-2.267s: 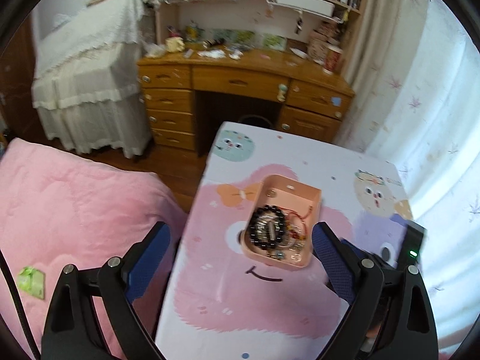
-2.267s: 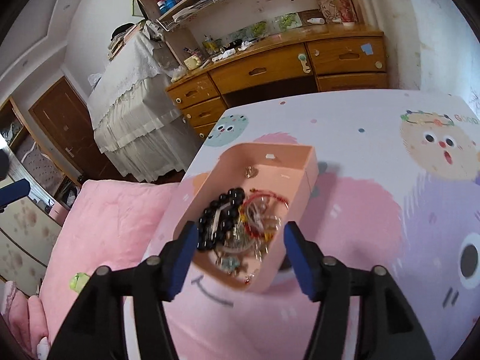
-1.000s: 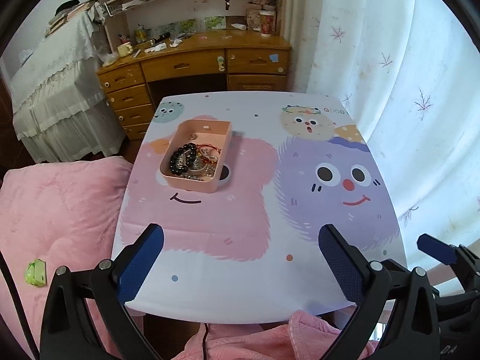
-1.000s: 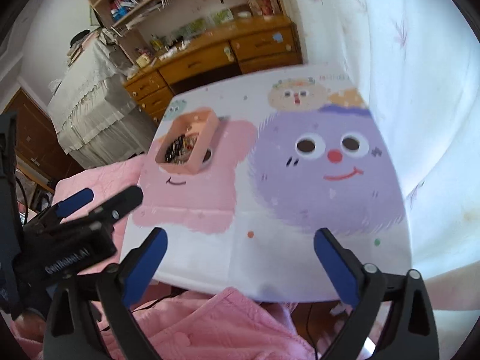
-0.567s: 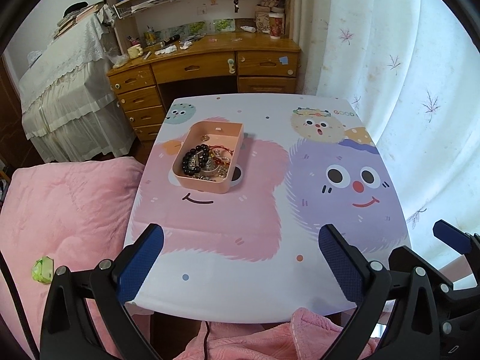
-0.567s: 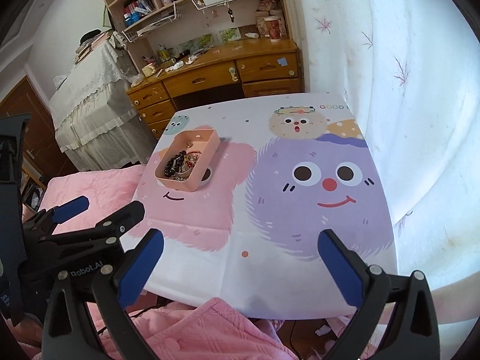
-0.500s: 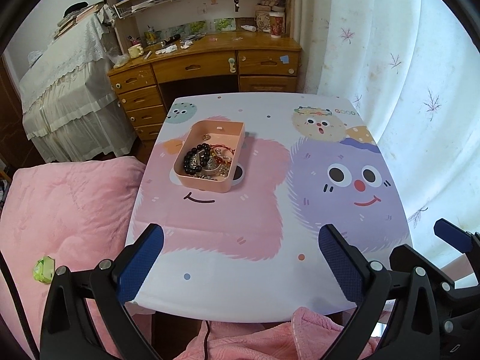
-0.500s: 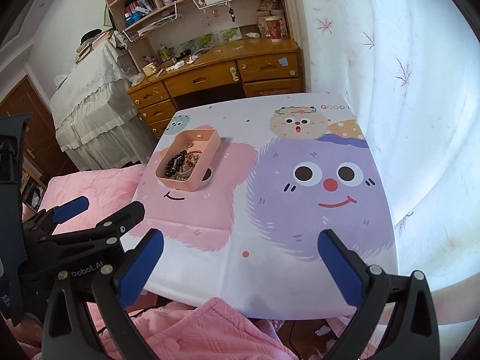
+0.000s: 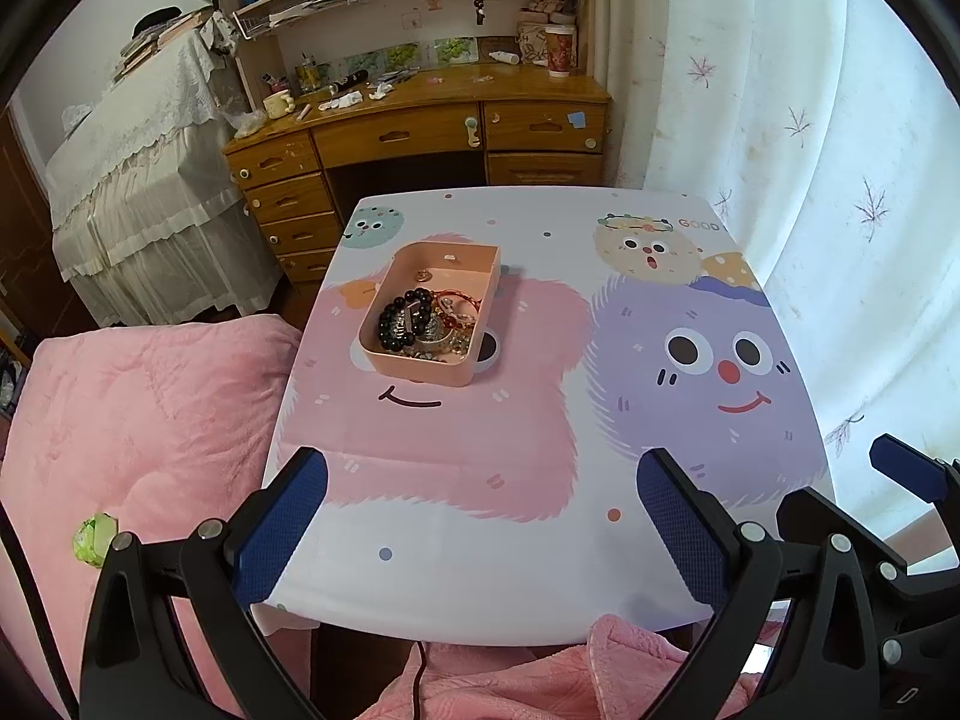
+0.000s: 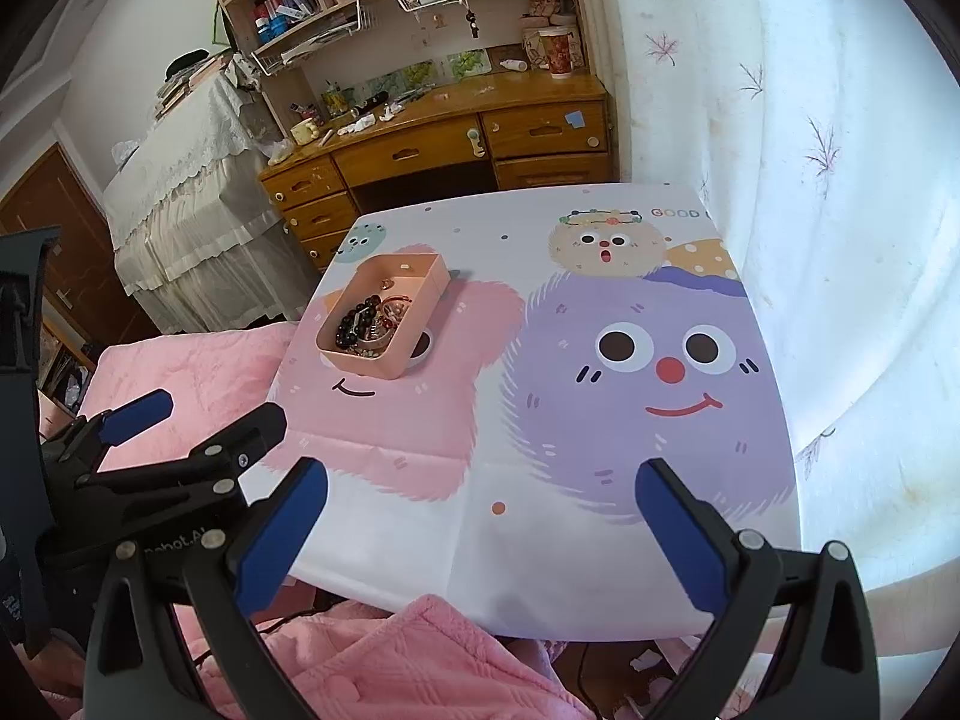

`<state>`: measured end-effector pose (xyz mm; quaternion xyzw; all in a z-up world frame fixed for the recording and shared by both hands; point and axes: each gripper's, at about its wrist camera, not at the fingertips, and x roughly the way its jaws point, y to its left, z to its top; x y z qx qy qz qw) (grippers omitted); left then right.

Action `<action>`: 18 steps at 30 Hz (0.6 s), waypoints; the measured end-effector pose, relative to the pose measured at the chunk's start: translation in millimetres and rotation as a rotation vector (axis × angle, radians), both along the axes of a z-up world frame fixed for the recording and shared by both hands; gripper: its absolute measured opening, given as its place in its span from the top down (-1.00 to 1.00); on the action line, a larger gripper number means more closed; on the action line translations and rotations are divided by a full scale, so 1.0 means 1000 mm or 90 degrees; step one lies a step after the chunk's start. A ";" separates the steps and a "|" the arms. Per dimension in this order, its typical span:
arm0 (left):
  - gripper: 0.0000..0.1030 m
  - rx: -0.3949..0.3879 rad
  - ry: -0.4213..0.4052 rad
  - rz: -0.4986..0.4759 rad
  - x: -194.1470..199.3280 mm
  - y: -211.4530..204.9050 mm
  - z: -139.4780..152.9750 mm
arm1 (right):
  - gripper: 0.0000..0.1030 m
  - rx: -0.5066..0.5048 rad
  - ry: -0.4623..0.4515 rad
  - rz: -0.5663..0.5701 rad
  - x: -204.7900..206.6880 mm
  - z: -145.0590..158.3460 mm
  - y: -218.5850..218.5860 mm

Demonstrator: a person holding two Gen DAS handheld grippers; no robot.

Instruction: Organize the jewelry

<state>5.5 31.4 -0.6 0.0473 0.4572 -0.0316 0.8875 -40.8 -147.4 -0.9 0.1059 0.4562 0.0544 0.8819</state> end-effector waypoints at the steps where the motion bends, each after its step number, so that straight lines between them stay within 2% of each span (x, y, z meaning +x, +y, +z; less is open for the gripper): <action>1: -0.98 -0.001 0.000 -0.001 0.000 0.000 0.000 | -1.00 -0.001 0.000 -0.001 0.000 0.000 0.000; 18: -0.98 0.000 -0.003 -0.005 -0.001 -0.005 0.001 | -1.00 0.000 0.003 -0.007 -0.004 -0.001 -0.004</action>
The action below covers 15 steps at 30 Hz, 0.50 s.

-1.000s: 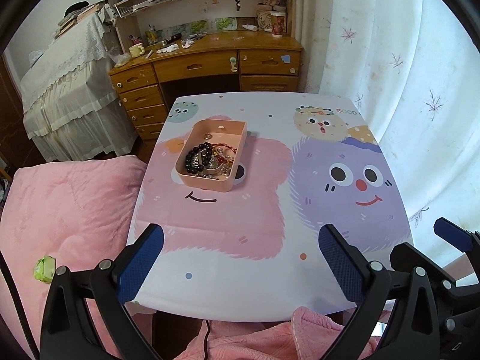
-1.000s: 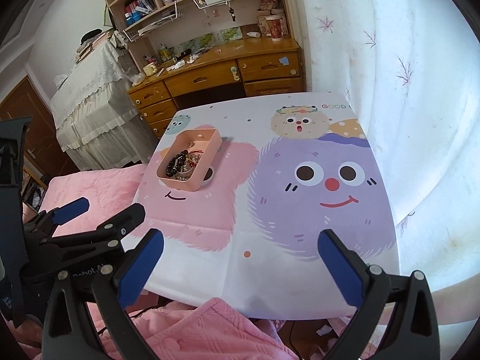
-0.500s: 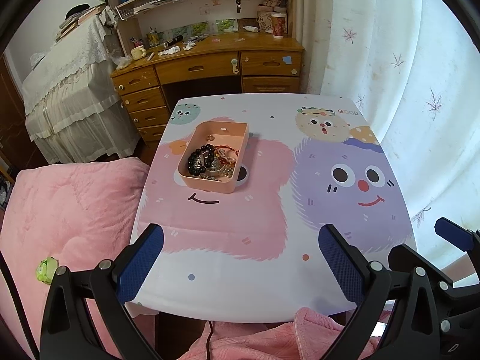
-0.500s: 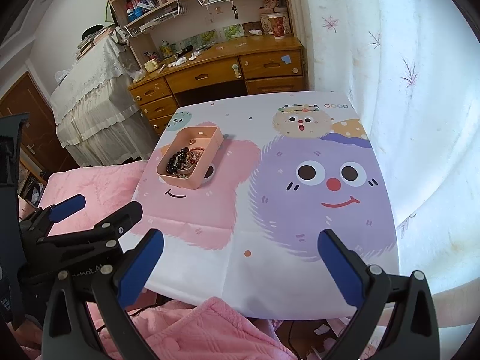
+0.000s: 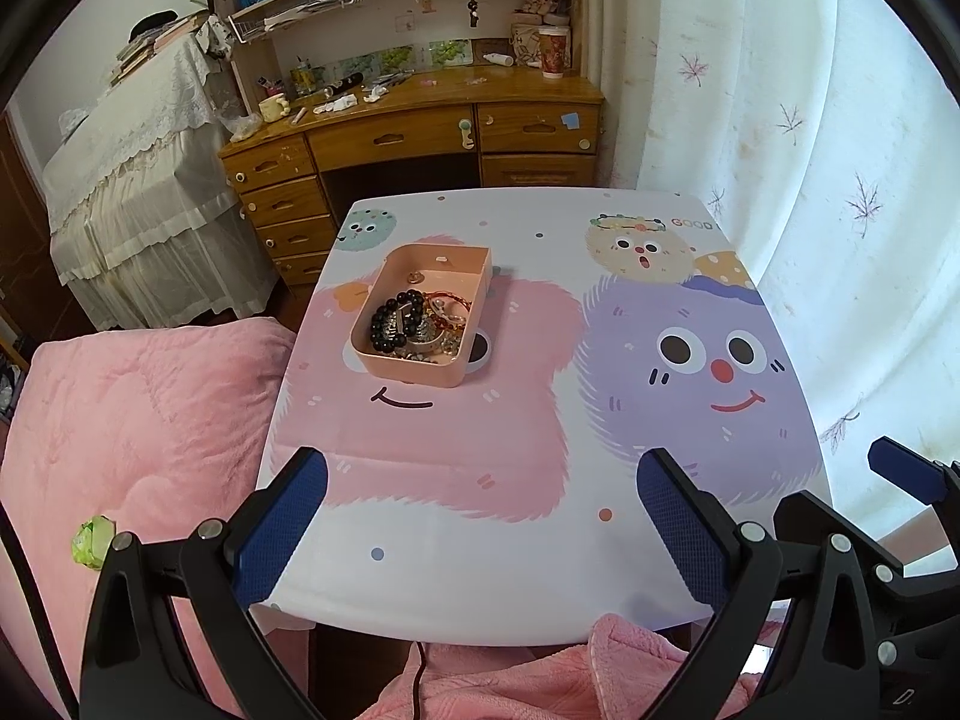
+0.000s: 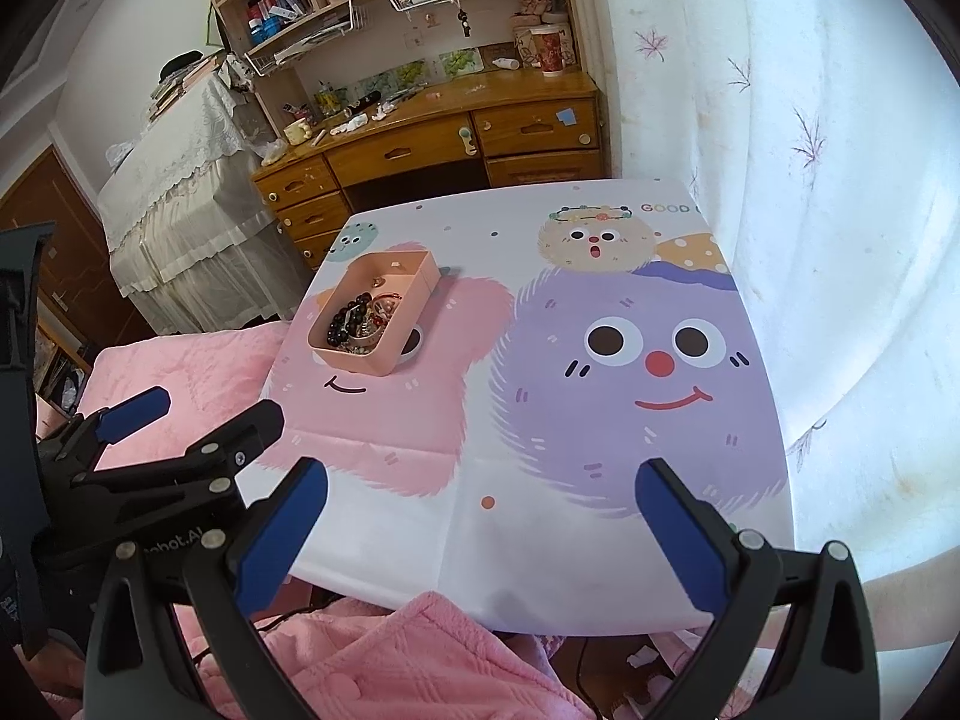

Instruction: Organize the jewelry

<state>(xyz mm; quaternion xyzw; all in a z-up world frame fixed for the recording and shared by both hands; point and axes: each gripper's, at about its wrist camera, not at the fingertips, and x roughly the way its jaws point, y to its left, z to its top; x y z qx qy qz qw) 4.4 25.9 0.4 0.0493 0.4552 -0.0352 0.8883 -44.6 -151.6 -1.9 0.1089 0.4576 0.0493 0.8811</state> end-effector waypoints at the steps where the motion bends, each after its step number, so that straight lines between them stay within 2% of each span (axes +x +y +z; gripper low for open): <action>1: -0.98 0.000 0.001 0.000 0.000 0.000 0.000 | -1.00 -0.001 0.000 0.000 0.000 0.000 0.000; 15: -0.98 0.001 -0.002 0.001 0.002 -0.002 0.000 | -1.00 0.001 0.000 0.000 0.001 0.000 -0.001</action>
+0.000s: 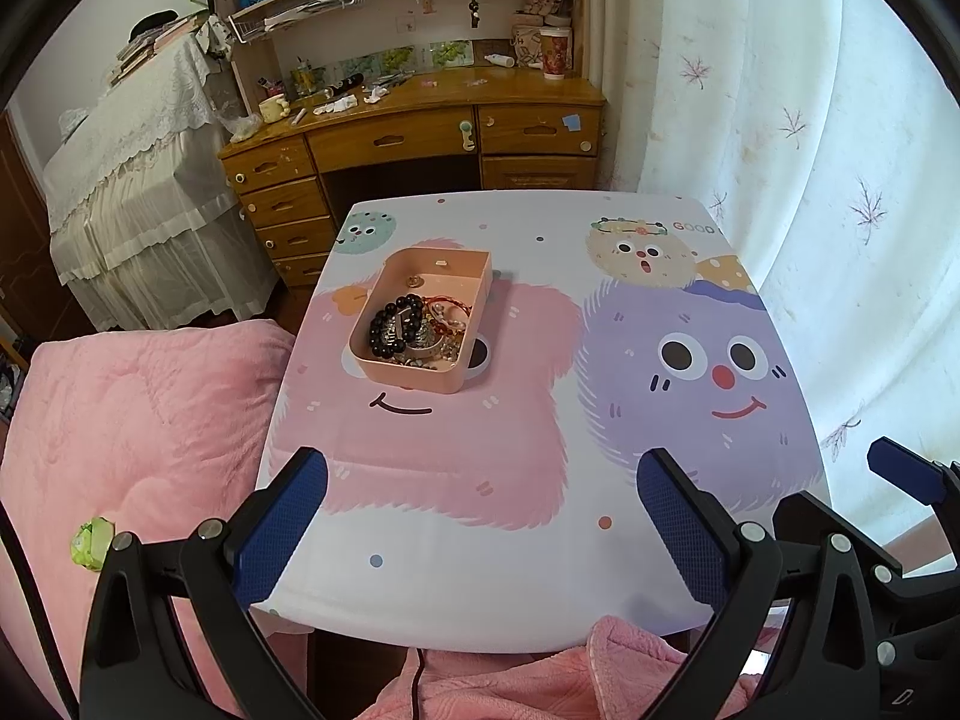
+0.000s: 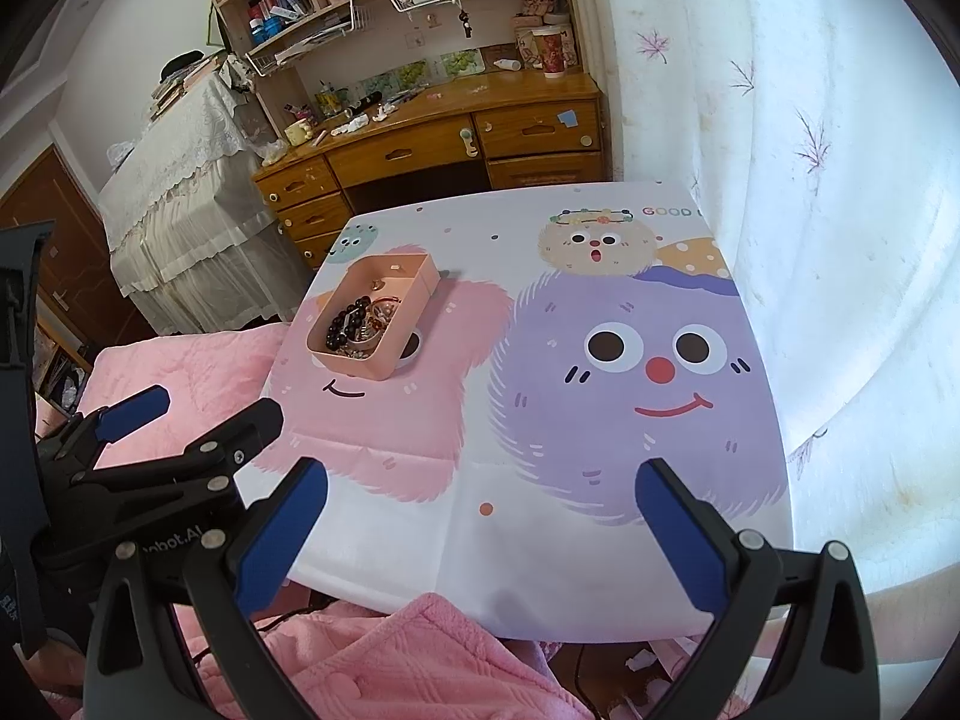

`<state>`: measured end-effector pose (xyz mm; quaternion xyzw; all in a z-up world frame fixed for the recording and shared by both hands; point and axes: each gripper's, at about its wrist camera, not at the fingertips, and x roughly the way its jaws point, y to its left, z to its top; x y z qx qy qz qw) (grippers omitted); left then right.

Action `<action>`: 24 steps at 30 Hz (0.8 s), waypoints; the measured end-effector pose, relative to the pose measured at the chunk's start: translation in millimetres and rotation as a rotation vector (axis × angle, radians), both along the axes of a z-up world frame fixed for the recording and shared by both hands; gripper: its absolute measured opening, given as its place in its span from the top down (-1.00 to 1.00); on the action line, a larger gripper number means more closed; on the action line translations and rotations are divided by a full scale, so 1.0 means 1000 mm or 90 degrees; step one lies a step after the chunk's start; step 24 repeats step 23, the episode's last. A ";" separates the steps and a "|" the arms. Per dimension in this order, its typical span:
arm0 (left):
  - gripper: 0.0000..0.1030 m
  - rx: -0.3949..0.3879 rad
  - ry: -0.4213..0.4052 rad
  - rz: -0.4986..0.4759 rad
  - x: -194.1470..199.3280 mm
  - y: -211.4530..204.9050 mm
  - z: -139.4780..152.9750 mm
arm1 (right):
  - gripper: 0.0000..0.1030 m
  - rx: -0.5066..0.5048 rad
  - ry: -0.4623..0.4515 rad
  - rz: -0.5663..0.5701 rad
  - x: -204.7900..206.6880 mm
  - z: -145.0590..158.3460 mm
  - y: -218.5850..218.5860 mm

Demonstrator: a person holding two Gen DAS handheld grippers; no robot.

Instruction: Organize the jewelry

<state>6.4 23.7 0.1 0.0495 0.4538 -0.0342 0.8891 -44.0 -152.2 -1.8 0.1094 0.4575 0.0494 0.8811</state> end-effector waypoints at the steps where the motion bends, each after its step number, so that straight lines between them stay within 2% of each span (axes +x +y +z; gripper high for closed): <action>1: -0.98 0.000 0.001 0.000 0.001 -0.001 0.000 | -1.00 0.000 0.000 0.000 0.000 0.000 0.000; 14: -0.98 -0.001 0.002 -0.001 0.002 -0.001 0.000 | -1.00 -0.001 0.002 -0.001 0.002 0.001 -0.001; 24: -0.98 -0.004 0.004 -0.003 0.017 -0.002 -0.003 | -1.00 -0.001 0.009 -0.004 0.008 -0.002 -0.006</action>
